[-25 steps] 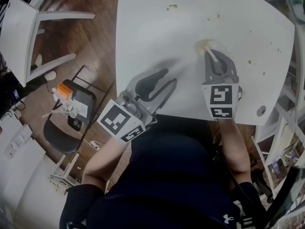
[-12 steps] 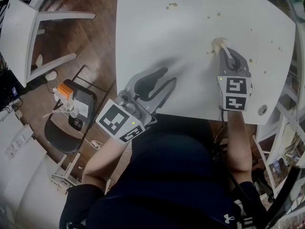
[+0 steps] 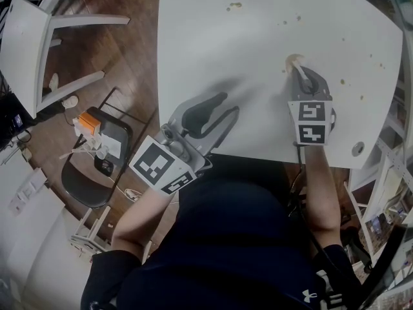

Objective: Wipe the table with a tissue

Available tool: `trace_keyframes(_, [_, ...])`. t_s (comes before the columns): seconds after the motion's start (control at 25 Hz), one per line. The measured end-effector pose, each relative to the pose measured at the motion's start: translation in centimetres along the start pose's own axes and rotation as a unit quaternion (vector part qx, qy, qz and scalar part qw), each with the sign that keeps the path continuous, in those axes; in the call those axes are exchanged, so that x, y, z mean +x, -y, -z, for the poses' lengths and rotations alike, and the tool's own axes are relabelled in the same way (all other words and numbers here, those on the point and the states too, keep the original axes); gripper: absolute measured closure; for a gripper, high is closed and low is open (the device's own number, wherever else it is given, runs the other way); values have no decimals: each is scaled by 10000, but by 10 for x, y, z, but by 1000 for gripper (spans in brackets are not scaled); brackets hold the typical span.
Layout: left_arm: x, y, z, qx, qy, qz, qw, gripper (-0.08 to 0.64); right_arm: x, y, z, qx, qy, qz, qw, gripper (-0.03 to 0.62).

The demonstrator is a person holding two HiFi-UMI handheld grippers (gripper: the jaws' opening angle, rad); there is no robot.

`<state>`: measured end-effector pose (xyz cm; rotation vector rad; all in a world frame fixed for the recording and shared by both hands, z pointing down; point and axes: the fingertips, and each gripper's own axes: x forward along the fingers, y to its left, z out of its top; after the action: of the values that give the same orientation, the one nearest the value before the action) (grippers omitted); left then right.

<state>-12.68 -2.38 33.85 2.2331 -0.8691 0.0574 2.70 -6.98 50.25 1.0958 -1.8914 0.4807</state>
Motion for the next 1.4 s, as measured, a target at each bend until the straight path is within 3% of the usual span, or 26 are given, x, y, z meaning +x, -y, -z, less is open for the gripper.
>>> trace_keyframes(0.4, [0,1,0,20,-71,93,9999,433,2,-23,-8,-22,81,-128,9999,580])
trace_keyframes(0.68, [1,3,1,59,-125,93,9999,433,1,-45,-13,-359,74,-297,9989,580])
trace_keyframes(1.4, [30,44,18,117,-208,181,9996,433,-14,-3,14,-455,-25,-176,9988,580])
